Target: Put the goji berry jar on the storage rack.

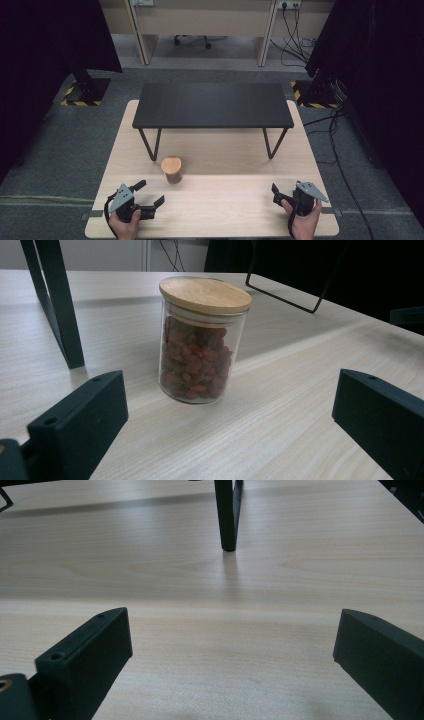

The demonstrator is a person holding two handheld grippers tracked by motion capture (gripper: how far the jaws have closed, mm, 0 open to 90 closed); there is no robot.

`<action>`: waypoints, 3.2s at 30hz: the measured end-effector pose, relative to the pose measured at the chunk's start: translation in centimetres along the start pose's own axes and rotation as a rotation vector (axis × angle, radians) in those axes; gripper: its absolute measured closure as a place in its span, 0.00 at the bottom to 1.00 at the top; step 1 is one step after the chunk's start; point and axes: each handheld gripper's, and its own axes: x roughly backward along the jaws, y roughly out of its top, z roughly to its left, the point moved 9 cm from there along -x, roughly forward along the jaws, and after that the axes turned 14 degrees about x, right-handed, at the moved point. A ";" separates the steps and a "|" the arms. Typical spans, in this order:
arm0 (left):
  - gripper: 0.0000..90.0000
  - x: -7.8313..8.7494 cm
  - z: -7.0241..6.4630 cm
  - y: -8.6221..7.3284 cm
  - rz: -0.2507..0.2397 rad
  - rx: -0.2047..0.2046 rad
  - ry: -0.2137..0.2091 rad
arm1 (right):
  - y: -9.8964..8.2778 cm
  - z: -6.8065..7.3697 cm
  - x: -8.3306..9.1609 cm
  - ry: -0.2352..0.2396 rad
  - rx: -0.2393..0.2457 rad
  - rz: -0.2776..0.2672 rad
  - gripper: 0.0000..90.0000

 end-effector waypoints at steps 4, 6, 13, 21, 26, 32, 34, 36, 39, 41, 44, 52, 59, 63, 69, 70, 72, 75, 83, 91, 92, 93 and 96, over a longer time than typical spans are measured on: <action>0.01 -0.1 -0.1 0.1 0.016 -0.001 0.005 | 0.0 -0.1 0.0 0.002 -0.007 0.002 0.03; 0.01 -0.3 -0.1 0.2 0.031 -0.005 0.012 | 0.0 -0.1 -0.1 0.002 -0.009 0.003 0.03; 0.03 -1.0 -0.7 0.5 0.068 -0.016 0.045 | 0.0 -0.2 -0.1 -0.002 -0.025 0.003 0.03; 0.01 -4.1 -1.8 1.2 0.110 -0.014 0.108 | 0.0 -0.3 -0.1 0.004 -0.039 0.005 0.03; 0.02 -6.3 -2.1 2.0 0.131 -0.014 0.146 | 0.1 -0.4 -0.1 0.000 -0.044 0.009 0.03; 0.03 -8.3 -1.9 3.1 0.130 0.005 0.180 | 0.0 -0.5 -0.2 0.007 -0.045 0.009 0.03; 0.04 -8.8 -1.8 3.3 0.130 0.019 0.183 | 0.0 -0.4 -0.1 0.008 -0.043 0.008 0.03; 0.05 -9.4 -1.8 3.4 0.132 0.017 0.181 | 0.1 -0.4 -0.1 0.008 -0.041 0.008 0.03; 0.09 -10.0 -1.9 3.5 0.145 0.013 0.187 | 0.1 -0.4 -0.2 0.007 -0.038 0.008 0.03; 0.14 -10.2 -1.9 3.2 0.134 0.017 0.192 | 0.1 -0.4 -0.2 0.009 -0.039 0.009 0.03; 0.24 -10.1 -2.2 3.0 0.121 0.014 0.218 | 0.0 -0.4 -0.1 0.006 -0.043 0.006 0.03; 0.27 -9.9 -2.8 3.1 0.121 0.022 0.233 | 0.1 -0.3 -0.2 0.004 -0.038 0.011 0.03; 0.28 -7.5 -4.9 6.0 0.109 0.009 0.194 | 0.1 -0.3 -0.2 -0.001 -0.038 0.011 0.04; 0.28 -5.4 -6.8 8.7 0.058 -0.015 0.192 | 0.1 -0.2 -0.2 -0.005 -0.036 0.011 0.04; 0.28 -3.2 -9.1 12.4 0.009 -0.017 0.181 | 0.1 -0.2 -0.2 -0.008 -0.036 0.012 0.04; 0.28 -3.0 -9.3 12.9 0.003 -0.018 0.177 | 0.1 -0.2 -0.2 -0.007 -0.035 0.013 0.04; 0.28 -2.6 -9.9 13.8 -0.004 -0.021 0.179 | 0.1 -0.2 -0.2 -0.007 -0.035 0.013 0.04; 0.28 -2.3 -10.6 14.7 -0.011 -0.034 0.188 | 0.1 -0.2 -0.2 -0.006 -0.039 0.013 0.04; 0.28 -1.8 -12.1 16.8 -0.016 -0.064 0.180 | 0.1 -0.3 -0.2 -0.004 -0.040 0.017 0.04; 0.28 -2.3 -13.5 19.8 -0.039 -0.110 0.183 | 0.2 -0.2 -0.2 -0.003 -0.036 0.019 0.04; 0.28 -2.4 -13.7 20.2 -0.038 -0.116 0.184 | 0.2 -0.3 -0.2 -0.003 -0.037 0.019 0.04; 0.28 -2.6 -13.8 20.6 -0.037 -0.122 0.186 | 0.2 -0.3 -0.2 -0.002 -0.037 0.019 0.04; 0.28 -3.2 -14.1 21.8 -0.034 -0.132 0.191 | 0.1 -0.3 -0.2 -0.003 -0.036 0.019 0.04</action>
